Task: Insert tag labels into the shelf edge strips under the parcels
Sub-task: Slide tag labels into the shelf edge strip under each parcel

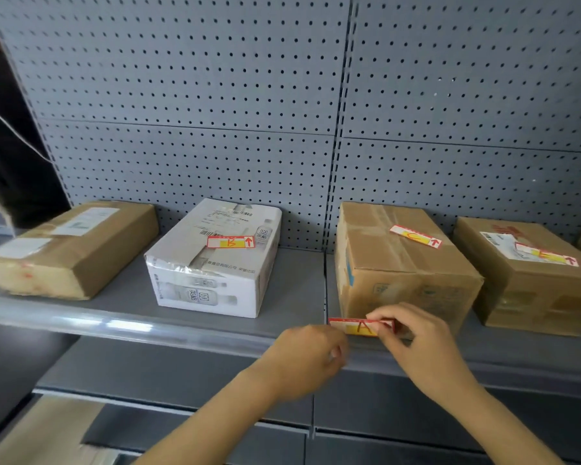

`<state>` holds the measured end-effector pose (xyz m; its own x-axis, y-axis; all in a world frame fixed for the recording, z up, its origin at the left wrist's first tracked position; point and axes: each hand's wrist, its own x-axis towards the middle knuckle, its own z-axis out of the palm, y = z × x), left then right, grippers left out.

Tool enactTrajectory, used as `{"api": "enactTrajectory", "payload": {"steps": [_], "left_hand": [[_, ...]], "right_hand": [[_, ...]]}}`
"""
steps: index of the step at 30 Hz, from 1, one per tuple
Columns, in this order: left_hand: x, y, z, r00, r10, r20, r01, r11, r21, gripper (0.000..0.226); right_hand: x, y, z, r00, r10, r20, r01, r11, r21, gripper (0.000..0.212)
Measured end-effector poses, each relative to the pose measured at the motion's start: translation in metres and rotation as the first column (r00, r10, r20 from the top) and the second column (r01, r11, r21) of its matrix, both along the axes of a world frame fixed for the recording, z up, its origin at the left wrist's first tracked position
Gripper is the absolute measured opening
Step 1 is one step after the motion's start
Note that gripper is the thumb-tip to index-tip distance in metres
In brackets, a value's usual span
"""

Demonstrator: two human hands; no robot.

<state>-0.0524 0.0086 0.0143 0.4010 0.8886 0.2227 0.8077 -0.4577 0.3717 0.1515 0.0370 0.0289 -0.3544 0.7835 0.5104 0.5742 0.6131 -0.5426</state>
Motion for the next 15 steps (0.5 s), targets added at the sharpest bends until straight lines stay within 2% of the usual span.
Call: {"api": "enactTrajectory", "payload": {"steps": [6, 10, 15], "left_hand": [[-0.047, -0.031, 0.004, 0.991, 0.134, 0.020, -0.135, 0.990, 0.037, 0.015], [-0.093, -0.056, 0.002, 0.974, 0.225, 0.017, -0.226, 0.974, 0.035, 0.017], [-0.169, -0.092, 0.003, 0.952, 0.307, 0.016, -0.308, 0.951, 0.043, 0.016]], "right_hand": [[-0.051, -0.007, -0.007, 0.988, 0.151, -0.035, -0.152, 0.988, -0.017, 0.016], [-0.095, -0.016, -0.014, 0.977, 0.211, -0.013, -0.211, 0.976, -0.050, 0.030], [-0.169, -0.033, -0.013, 0.954, 0.301, 0.007, -0.300, 0.953, -0.047, 0.027]]}}
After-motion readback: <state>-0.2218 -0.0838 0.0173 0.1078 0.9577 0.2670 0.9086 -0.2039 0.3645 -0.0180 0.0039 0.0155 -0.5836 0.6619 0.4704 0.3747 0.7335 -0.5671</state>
